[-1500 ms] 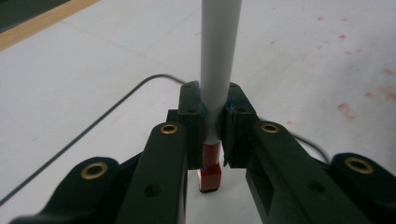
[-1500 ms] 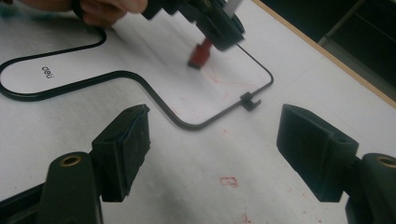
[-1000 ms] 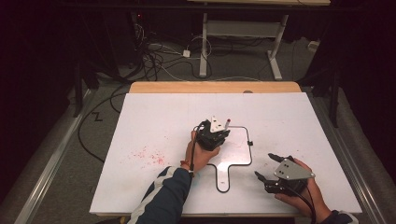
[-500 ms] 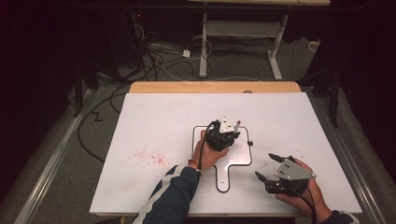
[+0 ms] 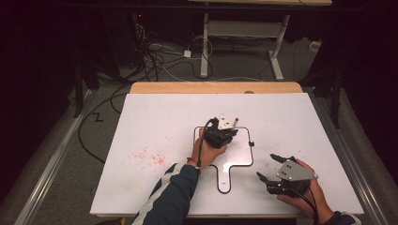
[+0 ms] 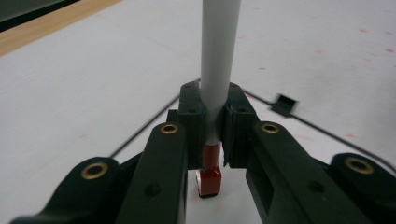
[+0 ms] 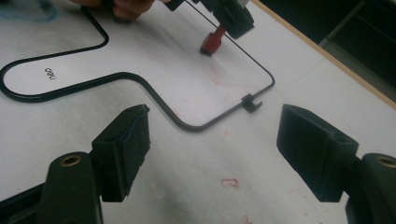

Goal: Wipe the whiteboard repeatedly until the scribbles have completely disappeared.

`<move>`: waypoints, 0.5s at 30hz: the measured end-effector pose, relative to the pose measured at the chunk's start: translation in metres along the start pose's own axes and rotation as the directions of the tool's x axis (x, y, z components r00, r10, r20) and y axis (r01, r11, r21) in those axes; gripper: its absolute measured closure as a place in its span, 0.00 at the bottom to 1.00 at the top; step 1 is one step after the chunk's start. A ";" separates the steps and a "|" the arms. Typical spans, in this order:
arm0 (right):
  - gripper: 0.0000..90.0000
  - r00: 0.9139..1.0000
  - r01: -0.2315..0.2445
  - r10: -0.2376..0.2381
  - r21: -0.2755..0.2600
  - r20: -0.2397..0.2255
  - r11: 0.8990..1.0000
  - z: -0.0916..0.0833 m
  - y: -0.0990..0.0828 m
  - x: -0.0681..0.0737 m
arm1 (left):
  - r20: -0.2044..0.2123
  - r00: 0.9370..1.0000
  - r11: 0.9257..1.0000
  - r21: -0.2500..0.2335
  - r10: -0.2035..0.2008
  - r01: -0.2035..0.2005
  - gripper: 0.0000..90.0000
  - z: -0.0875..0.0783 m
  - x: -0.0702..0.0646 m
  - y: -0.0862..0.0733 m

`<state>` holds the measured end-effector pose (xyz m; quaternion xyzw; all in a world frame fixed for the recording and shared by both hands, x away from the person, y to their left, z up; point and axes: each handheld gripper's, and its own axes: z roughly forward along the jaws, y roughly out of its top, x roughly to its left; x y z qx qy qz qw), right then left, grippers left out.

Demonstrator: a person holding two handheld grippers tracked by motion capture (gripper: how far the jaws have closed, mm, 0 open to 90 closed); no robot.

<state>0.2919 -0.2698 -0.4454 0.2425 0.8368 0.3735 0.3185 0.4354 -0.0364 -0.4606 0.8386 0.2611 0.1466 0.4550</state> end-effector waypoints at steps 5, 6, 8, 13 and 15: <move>0.29 1.000 -0.001 0.001 0.004 0.002 1.000 0.000 -0.001 -0.001 | -0.015 1.000 1.000 -0.002 -0.006 0.006 0.88 -0.004 0.008 -0.004; 0.29 1.000 0.000 0.000 0.002 0.002 1.000 -0.001 -0.001 0.000 | -0.023 0.999 1.000 -0.005 -0.027 0.027 0.88 -0.006 0.013 -0.005; 0.29 1.000 -0.001 0.001 0.000 0.006 1.000 -0.002 -0.001 0.000 | -0.029 0.998 0.999 -0.004 -0.052 0.052 0.88 -0.012 0.022 -0.009; 0.29 1.000 -0.005 0.005 0.001 0.005 1.000 -0.001 -0.001 -0.001 | -0.008 0.998 0.998 -0.012 -0.060 0.060 0.88 -0.020 0.019 -0.016; 0.29 1.000 -0.001 0.001 0.003 0.002 1.000 0.000 -0.001 0.000 | 0.017 0.998 0.998 -0.014 -0.058 0.058 0.88 -0.019 0.013 -0.016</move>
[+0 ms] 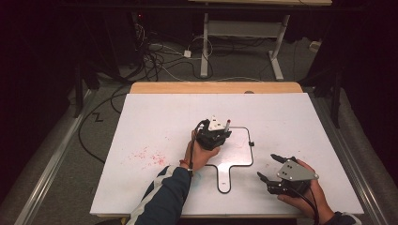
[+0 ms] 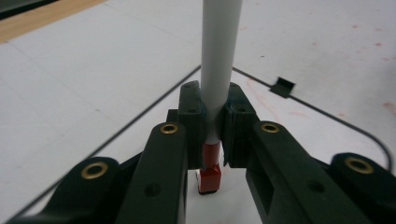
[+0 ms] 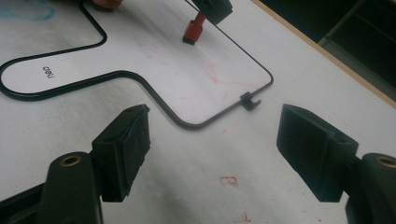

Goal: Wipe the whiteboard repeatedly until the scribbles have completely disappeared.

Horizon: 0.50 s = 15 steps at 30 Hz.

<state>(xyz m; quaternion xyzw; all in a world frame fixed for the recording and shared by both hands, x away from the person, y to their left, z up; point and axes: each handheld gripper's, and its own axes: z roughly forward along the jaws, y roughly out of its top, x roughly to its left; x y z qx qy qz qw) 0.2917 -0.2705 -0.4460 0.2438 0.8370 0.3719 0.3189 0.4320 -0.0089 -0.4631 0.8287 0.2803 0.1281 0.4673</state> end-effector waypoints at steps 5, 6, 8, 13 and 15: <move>0.29 1.000 0.003 -0.003 0.000 -0.002 1.000 0.001 0.001 0.001 | 0.023 0.998 0.999 0.003 0.053 -0.053 0.88 0.011 -0.018 0.007; 0.29 1.000 0.004 -0.004 0.000 -0.004 1.000 0.001 0.001 0.002 | 0.022 0.998 0.998 0.002 0.057 -0.057 0.88 0.011 -0.020 0.007; 0.29 1.000 0.008 -0.008 0.001 -0.007 1.000 0.002 0.001 0.001 | 0.017 0.998 0.998 0.012 0.067 -0.068 0.88 0.009 -0.018 0.007; 0.29 1.000 0.001 -0.001 0.001 -0.003 1.000 0.001 0.000 0.000 | -0.025 0.999 1.000 0.012 0.025 -0.025 0.88 -0.011 0.005 -0.006; 0.29 1.000 -0.001 0.001 0.000 0.003 1.000 0.000 0.000 -0.001 | -0.030 1.000 1.000 0.003 -0.008 0.008 0.88 -0.021 0.013 -0.013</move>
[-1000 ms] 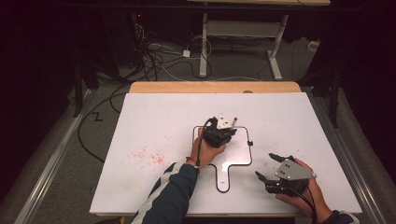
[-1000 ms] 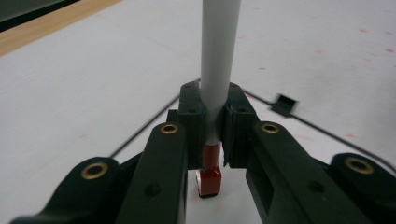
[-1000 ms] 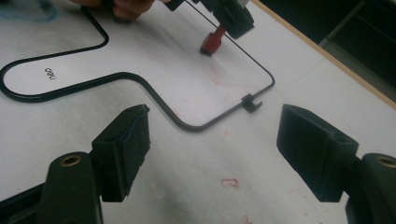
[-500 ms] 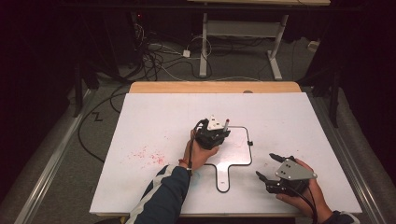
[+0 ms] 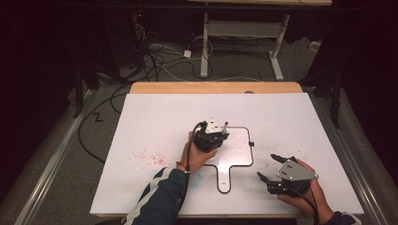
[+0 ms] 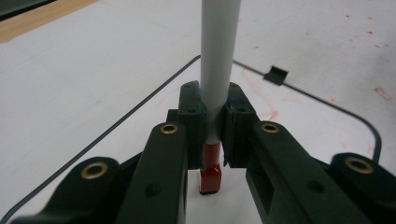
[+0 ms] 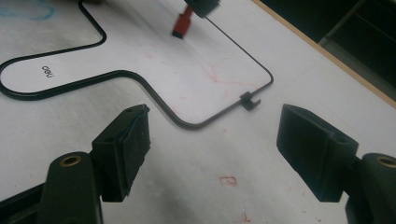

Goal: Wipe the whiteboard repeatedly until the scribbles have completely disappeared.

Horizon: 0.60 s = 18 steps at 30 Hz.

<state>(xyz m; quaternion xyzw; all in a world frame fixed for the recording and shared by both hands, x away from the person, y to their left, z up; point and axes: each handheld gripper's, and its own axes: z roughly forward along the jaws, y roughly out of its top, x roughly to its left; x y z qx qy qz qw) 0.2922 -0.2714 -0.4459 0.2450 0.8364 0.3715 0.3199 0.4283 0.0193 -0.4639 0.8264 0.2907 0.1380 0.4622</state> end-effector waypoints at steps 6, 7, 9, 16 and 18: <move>0.30 1.000 0.008 -0.008 0.004 -0.006 1.000 0.002 0.003 0.004 | 0.024 1.000 1.000 -0.013 0.006 -0.006 0.88 -0.005 -0.012 -0.006; 0.29 1.000 0.011 -0.011 0.004 -0.007 1.000 0.003 0.003 0.004 | 0.027 0.999 1.000 -0.012 0.022 -0.021 0.88 -0.002 -0.018 -0.004; 0.29 1.000 0.013 -0.013 0.006 -0.012 1.000 0.004 0.003 0.005 | 0.039 0.998 0.999 -0.016 0.041 -0.040 0.88 0.005 -0.027 0.000; 0.29 1.000 0.012 -0.012 0.008 -0.017 1.000 0.005 0.002 0.003 | 0.041 0.996 0.997 -0.006 0.083 -0.083 0.88 0.013 -0.033 0.007; 0.29 1.000 0.009 -0.009 0.006 -0.013 1.000 0.004 0.001 0.002 | 0.018 0.998 0.998 0.001 0.057 -0.057 0.88 0.007 -0.021 0.004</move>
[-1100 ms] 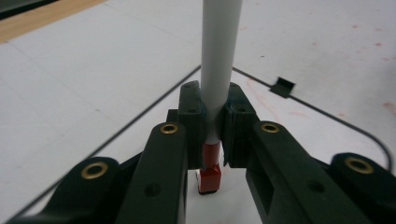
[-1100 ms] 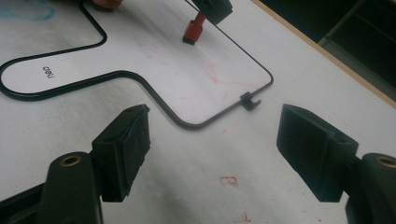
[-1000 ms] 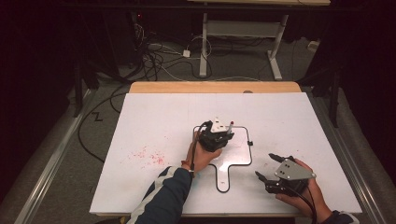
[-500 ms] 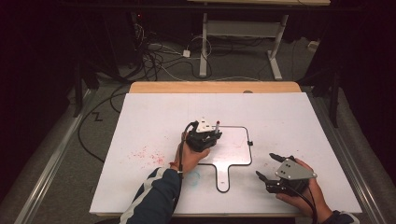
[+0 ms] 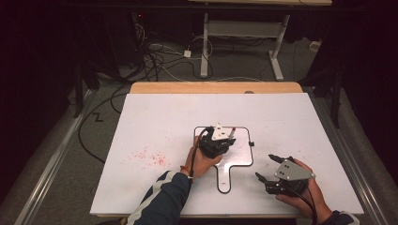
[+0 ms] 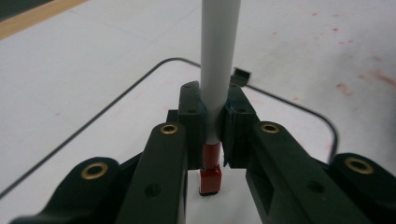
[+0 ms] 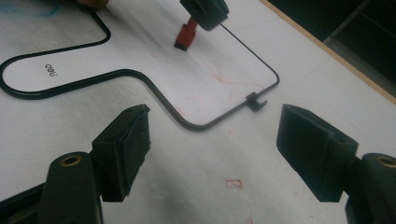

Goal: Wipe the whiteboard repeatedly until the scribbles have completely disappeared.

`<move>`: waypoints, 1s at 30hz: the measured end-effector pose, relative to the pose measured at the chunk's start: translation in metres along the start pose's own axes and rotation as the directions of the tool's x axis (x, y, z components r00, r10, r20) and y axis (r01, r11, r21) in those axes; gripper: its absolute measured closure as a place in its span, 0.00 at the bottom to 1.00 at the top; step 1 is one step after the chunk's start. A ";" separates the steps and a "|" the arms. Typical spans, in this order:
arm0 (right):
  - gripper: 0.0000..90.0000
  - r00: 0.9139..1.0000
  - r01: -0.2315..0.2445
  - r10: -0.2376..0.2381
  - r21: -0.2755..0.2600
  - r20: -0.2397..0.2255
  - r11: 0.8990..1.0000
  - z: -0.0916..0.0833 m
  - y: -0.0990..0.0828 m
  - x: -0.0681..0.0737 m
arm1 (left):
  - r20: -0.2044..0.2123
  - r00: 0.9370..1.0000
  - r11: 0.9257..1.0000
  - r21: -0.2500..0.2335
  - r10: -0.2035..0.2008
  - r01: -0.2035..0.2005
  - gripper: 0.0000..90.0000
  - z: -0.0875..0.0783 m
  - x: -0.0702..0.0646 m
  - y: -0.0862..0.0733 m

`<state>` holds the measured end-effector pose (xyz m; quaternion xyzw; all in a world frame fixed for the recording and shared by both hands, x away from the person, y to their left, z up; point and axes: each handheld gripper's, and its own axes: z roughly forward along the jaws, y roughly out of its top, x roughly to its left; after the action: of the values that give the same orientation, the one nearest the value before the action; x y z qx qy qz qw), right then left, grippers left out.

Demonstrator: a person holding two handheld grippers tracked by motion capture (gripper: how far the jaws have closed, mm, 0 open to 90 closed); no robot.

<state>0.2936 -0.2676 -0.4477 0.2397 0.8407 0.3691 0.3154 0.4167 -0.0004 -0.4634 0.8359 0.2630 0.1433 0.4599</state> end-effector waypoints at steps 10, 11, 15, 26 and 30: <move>0.30 1.000 0.004 -0.004 -0.003 0.010 1.000 -0.002 0.001 0.001 | -0.053 0.998 1.000 -0.008 -0.013 0.013 0.88 -0.005 0.012 -0.005; 0.30 1.000 0.005 -0.005 -0.004 0.010 1.000 -0.002 0.001 0.001 | -0.043 0.999 1.000 -0.007 -0.008 0.008 0.88 -0.001 0.009 -0.002; 0.30 1.000 0.001 -0.001 -0.005 0.011 1.000 -0.003 0.001 0.000 | -0.004 1.000 1.000 0.001 0.009 -0.009 0.88 0.021 -0.004 0.015; 0.30 1.000 -0.010 0.011 -0.021 0.024 1.000 -0.009 -0.002 -0.005 | 0.076 0.997 1.000 -0.013 0.026 -0.025 0.88 0.049 -0.035 0.032; 0.30 1.000 -0.008 0.009 -0.021 0.028 1.000 -0.009 -0.001 -0.004 | 0.027 0.999 0.999 0.002 0.040 -0.040 0.88 0.041 -0.023 0.029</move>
<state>0.2897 -0.2752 -0.4419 0.2451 0.8312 0.3760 0.3281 0.4265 -0.0549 -0.4611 0.8436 0.2401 0.1406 0.4593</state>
